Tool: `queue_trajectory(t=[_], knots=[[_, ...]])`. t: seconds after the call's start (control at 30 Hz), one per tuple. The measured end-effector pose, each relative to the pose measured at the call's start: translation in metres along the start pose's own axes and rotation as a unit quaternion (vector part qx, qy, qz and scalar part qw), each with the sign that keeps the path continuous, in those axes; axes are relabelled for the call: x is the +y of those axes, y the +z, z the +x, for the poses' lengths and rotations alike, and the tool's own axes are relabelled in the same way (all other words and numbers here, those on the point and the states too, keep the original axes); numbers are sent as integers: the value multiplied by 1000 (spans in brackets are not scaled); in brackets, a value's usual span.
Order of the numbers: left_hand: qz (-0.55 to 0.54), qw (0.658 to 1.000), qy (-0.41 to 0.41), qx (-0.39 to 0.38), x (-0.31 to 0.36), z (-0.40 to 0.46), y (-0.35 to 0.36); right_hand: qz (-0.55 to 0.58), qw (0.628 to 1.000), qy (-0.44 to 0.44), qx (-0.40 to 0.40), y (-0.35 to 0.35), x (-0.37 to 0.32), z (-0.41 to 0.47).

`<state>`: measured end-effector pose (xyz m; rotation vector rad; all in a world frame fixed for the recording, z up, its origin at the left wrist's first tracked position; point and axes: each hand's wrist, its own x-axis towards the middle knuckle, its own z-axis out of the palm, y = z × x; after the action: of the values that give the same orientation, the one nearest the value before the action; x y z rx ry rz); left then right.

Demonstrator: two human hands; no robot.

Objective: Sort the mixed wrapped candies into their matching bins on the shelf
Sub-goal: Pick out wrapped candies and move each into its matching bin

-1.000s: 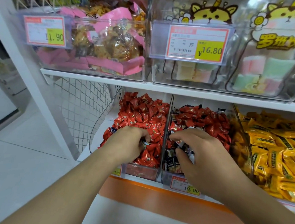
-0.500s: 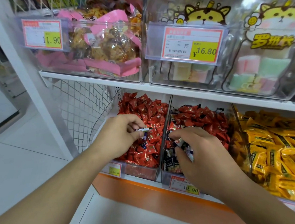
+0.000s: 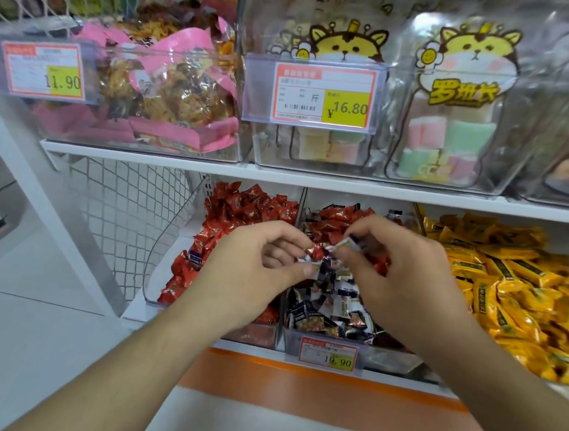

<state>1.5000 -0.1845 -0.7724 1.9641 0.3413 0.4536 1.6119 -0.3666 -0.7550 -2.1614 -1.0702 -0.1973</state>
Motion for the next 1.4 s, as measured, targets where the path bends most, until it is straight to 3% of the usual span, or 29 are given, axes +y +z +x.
queue_trajectory(t=[0.13, 0.3, 0.53, 0.63, 0.77, 0.93, 1.23, 1.4], knots=[[46, 999, 9, -19, 0, -3, 4, -52, 996, 74, -20, -12, 18, 5], [218, 974, 60, 16, -2, -3, -7, -49, 994, 86, -45, -10, 17, 4], [290, 953, -46, 76, -45, 6, -51, -39, 992, 6, -118, 7, -1, -4], [311, 946, -67, 58, -59, 6, -57, -37, 988, -38, -148, 19, -8, -9], [335, 940, -61, -24, -61, 6, -53, -45, 974, -98, -198, 33, -13, -9], [362, 925, -54, -105, -74, 9, -43, -62, 966, -115, -223, 43, -10, -9], [422, 900, -84, -69, -78, 16, -50, -70, 969, -107, -212, 45, -8, -9], [415, 903, -67, -92, -79, 18, -42, -75, 969, -104, -210, 44, -9, -11]])
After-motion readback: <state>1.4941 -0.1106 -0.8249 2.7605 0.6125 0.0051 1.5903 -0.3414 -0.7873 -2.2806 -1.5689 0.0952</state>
